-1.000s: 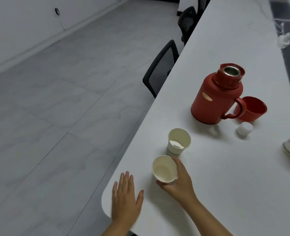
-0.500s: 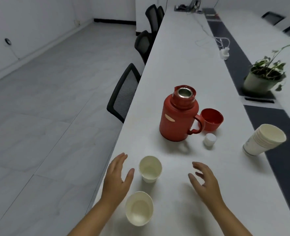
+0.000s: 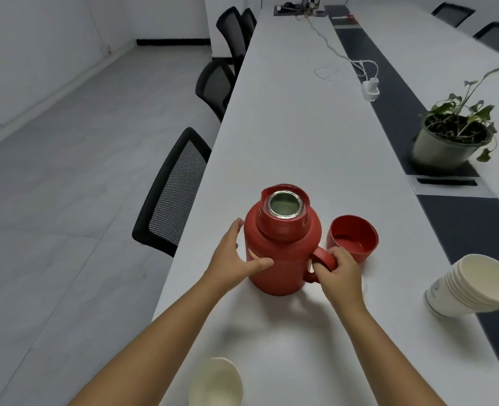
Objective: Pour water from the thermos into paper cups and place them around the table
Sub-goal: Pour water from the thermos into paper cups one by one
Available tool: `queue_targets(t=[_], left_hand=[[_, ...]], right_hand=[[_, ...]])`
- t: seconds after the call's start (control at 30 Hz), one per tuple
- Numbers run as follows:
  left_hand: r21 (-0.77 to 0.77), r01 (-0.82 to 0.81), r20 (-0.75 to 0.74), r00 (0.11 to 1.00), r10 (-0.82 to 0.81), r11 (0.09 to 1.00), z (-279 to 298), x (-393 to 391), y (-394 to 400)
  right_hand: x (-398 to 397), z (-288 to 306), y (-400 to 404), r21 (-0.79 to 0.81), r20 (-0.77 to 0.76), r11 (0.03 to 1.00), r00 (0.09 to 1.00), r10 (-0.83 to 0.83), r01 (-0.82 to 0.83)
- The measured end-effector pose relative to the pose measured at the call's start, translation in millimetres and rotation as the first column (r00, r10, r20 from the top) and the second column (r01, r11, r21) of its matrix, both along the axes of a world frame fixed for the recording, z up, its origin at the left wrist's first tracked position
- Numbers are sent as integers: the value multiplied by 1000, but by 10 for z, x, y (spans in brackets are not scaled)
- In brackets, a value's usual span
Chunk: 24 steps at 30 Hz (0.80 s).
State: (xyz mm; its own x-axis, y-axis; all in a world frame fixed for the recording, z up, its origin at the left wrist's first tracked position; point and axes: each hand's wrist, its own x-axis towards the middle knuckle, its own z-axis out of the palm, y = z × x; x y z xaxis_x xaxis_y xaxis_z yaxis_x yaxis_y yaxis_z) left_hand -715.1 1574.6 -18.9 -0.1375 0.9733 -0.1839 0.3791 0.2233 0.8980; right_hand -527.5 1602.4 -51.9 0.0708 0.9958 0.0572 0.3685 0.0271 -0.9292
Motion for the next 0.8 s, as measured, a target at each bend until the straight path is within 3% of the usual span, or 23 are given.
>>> queue_targets(t=[0.23,0.5,0.8], left_hand=[[103,133,132,980,-147,986,-52,24,83],[57,43,141,989,-50,997,103,304,-679],[128,-1,121,993,-14,992,462,719,-1914]], right_hand=[[-101,-89,-9,-31,-185,991,973,-135,131],[238,113,-644,4,-67,997,995,-76,76],[680,770,-1739,-1,12,1000,1000,27,-27]])
